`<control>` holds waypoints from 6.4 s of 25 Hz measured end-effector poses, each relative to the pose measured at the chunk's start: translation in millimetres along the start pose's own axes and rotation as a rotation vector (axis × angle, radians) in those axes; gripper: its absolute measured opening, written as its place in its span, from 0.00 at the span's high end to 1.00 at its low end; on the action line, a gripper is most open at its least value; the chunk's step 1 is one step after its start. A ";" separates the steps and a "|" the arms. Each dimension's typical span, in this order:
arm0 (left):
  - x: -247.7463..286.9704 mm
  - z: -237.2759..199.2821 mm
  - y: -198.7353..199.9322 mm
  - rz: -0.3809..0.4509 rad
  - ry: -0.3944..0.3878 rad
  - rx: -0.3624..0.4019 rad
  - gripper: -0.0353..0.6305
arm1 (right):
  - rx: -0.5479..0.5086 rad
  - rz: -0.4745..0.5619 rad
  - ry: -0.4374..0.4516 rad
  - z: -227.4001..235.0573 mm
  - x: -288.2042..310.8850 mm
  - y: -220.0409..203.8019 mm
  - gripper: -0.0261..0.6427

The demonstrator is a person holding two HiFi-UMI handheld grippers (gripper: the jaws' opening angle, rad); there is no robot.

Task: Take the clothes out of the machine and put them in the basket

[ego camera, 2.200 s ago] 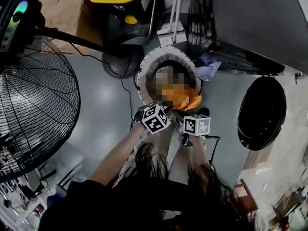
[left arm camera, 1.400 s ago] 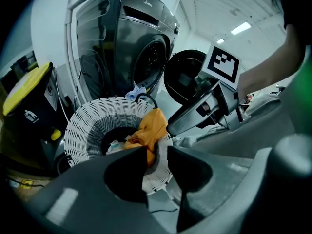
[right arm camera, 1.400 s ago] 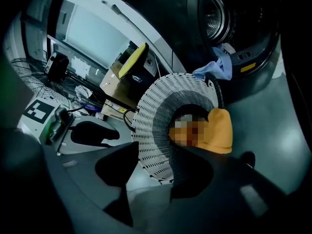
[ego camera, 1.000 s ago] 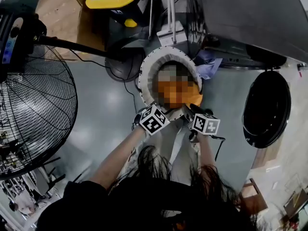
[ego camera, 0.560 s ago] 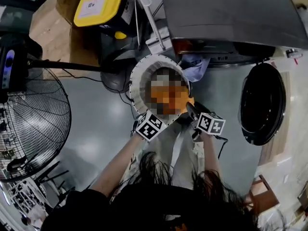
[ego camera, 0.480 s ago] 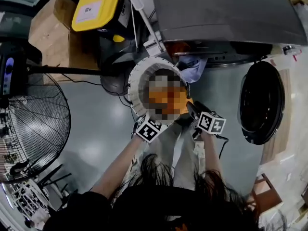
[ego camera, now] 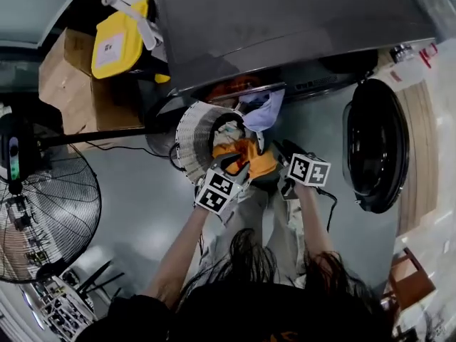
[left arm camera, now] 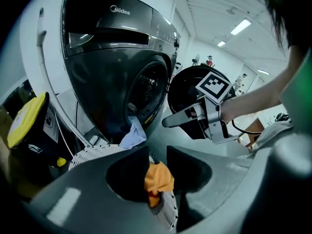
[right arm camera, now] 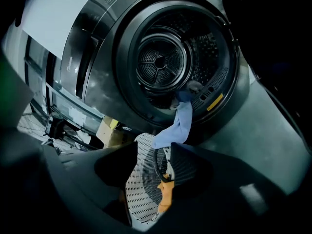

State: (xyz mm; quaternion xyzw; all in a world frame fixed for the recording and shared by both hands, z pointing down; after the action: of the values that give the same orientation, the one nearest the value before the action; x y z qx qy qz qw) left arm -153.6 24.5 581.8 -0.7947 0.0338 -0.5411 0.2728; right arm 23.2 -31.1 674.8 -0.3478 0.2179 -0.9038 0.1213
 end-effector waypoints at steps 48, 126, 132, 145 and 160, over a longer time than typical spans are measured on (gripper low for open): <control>57.2 -8.2 30.3 -0.086 0.022 0.144 0.77 | 0.363 0.302 0.079 80.2 60.0 14.4 0.92; -150.4 180.6 246.8 0.659 -0.199 0.231 0.91 | -0.560 -0.044 0.115 -38.6 -235.7 133.8 0.45; -192.7 201.2 250.2 0.687 -0.179 0.340 0.91 | -0.661 0.028 0.167 -57.6 -229.4 139.7 0.17; -263.8 221.8 213.7 0.766 -0.042 0.322 0.91 | -0.402 0.323 0.358 -118.0 -229.5 177.5 0.89; -289.2 139.1 116.2 0.637 0.155 0.081 0.58 | -0.469 0.486 0.554 -252.4 -269.4 222.9 0.90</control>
State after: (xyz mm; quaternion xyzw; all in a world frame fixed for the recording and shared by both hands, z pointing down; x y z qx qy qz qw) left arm -122.5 82.1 246.8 -0.6891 0.2798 -0.4886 0.4562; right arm 62.5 -48.3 245.7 -0.0490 0.5172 -0.8342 0.1849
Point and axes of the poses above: the fingertips, and each gripper's own axes: x forward along the fingers, z to its right, y out of its top, the point moved 8 cm from there along -x, backward along the fingers, and after that the axes turned 13 degrees about -x, right-handed, at the moved point
